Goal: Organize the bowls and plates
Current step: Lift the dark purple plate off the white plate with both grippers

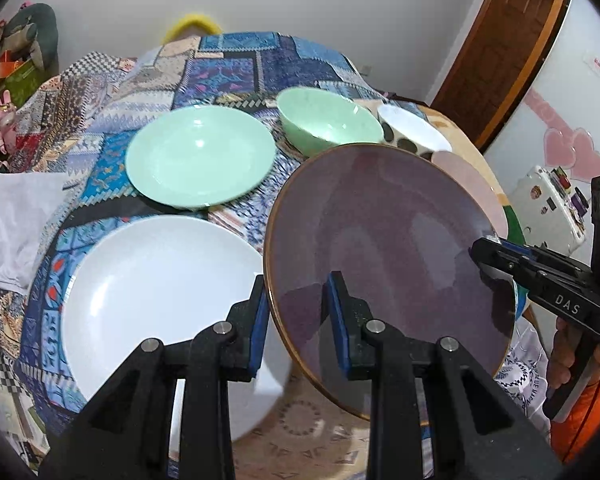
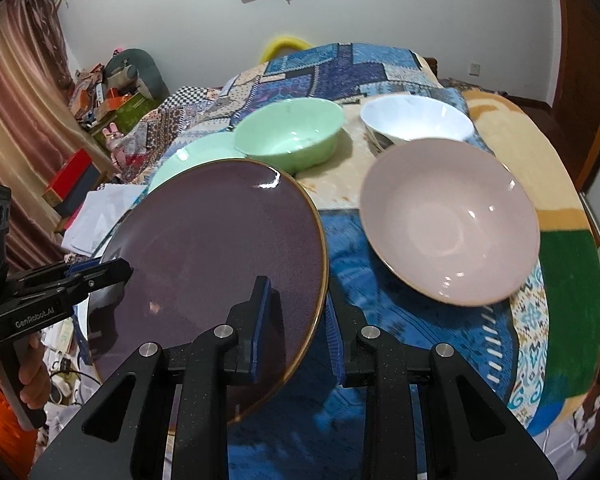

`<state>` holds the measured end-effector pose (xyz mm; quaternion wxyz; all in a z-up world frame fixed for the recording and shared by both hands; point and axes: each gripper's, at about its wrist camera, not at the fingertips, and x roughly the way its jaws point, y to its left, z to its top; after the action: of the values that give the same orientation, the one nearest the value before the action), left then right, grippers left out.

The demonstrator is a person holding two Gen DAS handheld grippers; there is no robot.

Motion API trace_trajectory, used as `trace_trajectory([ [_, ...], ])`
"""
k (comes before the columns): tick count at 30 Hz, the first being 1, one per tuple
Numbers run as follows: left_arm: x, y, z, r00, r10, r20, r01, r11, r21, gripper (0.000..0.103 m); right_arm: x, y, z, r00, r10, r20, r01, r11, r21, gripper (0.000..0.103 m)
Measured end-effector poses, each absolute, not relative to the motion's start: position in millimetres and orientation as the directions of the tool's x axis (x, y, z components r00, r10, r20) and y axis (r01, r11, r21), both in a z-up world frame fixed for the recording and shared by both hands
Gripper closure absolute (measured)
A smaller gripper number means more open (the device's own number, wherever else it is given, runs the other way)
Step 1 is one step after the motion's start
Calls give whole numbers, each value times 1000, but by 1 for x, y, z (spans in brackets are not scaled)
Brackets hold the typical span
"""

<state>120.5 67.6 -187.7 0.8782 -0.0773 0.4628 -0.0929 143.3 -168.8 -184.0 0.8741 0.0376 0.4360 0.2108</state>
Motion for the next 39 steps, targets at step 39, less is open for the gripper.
trace_trajectory([
  [39,155,36,-246,436,-222,-872,75,975,-210,74,151,-193,-226,453,385,-804,-278,918,282,77],
])
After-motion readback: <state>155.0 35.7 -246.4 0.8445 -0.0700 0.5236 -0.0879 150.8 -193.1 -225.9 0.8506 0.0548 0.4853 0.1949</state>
